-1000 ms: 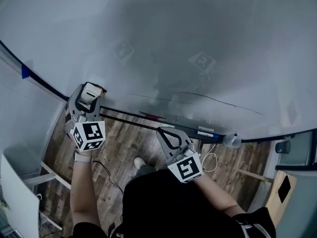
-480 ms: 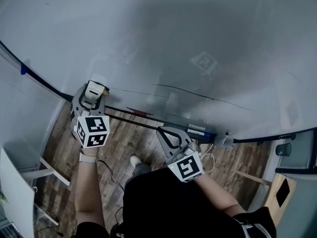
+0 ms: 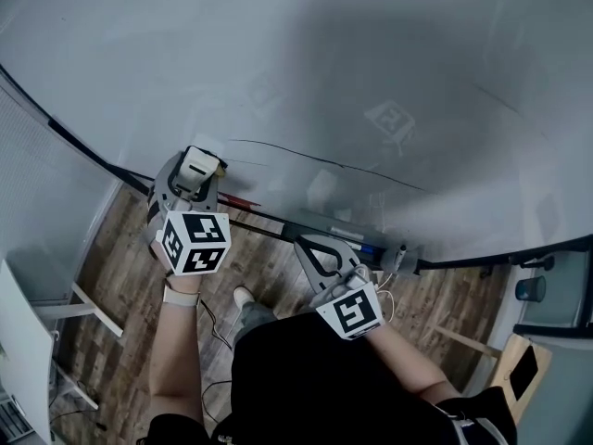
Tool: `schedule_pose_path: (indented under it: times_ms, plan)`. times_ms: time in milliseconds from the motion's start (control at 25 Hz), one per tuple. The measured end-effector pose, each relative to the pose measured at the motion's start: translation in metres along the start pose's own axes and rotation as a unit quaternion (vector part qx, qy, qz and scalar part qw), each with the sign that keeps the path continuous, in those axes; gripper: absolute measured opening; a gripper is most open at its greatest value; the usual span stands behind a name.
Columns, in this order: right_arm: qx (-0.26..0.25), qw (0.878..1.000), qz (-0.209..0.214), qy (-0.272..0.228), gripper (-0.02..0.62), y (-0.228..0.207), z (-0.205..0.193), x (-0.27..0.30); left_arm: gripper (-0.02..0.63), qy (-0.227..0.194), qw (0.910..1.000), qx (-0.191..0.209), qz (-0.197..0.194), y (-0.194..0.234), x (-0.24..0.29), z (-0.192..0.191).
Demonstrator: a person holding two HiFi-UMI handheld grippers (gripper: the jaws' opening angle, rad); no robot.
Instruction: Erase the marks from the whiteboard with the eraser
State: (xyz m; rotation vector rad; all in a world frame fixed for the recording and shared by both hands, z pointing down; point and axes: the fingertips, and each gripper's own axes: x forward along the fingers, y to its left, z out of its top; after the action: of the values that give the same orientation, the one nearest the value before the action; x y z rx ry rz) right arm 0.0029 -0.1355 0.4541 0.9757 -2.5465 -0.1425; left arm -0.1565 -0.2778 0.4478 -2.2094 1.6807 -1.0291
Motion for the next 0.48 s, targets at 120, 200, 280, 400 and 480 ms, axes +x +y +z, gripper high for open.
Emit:
schedule_pose_path:
  times_ms: [120, 200, 280, 400, 480]
  plan:
    - [0.0, 1.0, 0.006, 0.0, 0.026, -0.003, -0.004, 0.001, 0.262, 0.007, 1.0, 0.004, 0.001, -0.008, 0.001, 0.005]
    - [-0.002, 1.0, 0.009, -0.002, 0.026, -0.007, -0.007, -0.012, 0.262, 0.008, 0.9999, 0.007, 0.002, -0.02, -0.006, 0.018]
    - [-0.004, 1.0, 0.008, -0.008, 0.026, -0.014, -0.011, -0.04, 0.262, 0.007, 0.9998, 0.016, 0.006, -0.043, -0.021, 0.043]
    - [-0.004, 1.0, 0.006, -0.019, 0.026, -0.031, -0.024, -0.086, 0.262, 0.008, 0.9995, 0.029, 0.011, -0.084, -0.041, 0.081]
    - [-0.002, 1.0, 0.004, -0.025, 0.026, -0.041, -0.031, -0.105, 0.262, 0.009, 0.9994, 0.033, 0.01, -0.103, -0.049, 0.098]
